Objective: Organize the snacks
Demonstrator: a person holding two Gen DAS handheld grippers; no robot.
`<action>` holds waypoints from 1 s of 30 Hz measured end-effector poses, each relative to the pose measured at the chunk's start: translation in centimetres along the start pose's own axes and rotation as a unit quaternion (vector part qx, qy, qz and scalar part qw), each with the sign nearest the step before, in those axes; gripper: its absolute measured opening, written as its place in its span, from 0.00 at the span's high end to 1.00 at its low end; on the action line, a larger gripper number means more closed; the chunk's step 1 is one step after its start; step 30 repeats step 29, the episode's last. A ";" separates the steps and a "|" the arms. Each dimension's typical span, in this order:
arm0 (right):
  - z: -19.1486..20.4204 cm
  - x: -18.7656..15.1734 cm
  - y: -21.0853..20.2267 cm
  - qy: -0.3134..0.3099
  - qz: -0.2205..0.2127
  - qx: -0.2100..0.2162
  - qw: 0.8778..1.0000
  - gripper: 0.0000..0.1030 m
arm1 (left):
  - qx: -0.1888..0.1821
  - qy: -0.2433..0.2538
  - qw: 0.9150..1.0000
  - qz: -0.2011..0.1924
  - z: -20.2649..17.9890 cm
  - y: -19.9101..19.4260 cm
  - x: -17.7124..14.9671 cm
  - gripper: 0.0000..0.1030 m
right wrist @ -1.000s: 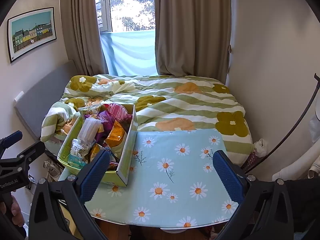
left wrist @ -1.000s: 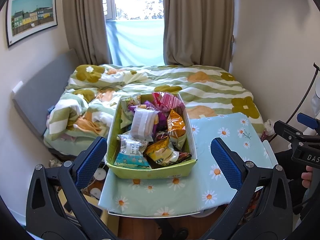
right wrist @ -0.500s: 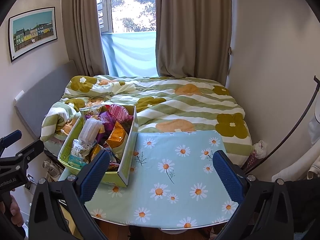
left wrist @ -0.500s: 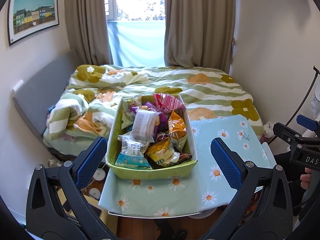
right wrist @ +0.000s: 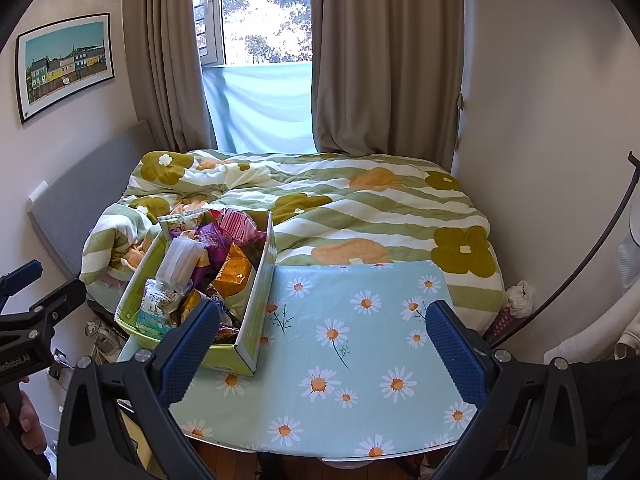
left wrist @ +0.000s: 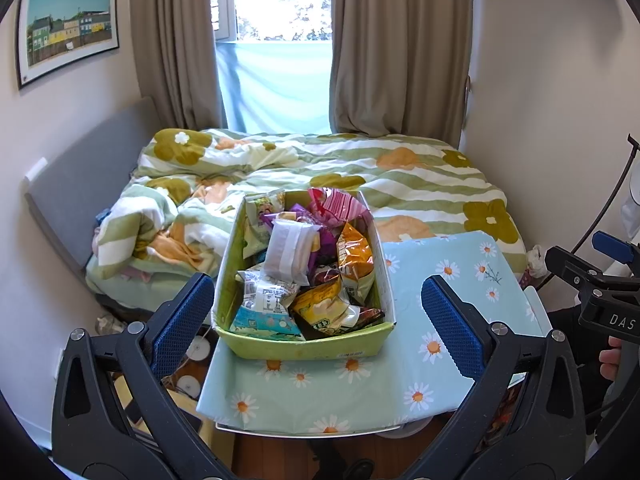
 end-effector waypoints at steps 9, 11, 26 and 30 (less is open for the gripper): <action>0.0 0.2 -0.1 -0.001 -0.001 -0.001 1.000 0.00 | -0.001 -0.003 1.000 -0.003 -0.4 0.2 0.3 0.00; -0.1 0.2 -0.2 0.000 -0.001 -0.001 1.000 0.00 | -0.004 -0.005 1.000 -0.005 -0.6 0.2 0.4 0.00; -0.1 0.2 0.0 -0.001 0.000 0.001 1.000 0.00 | 0.003 -0.004 1.000 -0.008 -1.4 0.1 0.2 0.00; -0.1 0.4 -0.1 -0.002 0.000 0.000 1.000 0.00 | 0.004 -0.007 1.000 -0.010 -1.5 0.0 0.2 0.00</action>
Point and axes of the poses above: each gripper's, at about its wrist camera, not at the fingertips, and y roughly the way its jaws point, z to its left, x to its top, the point moved 6 cm from there along y, roughly the way its jaws point, and after that the axes turned 8 degrees about -x, right-handed, at the moved point
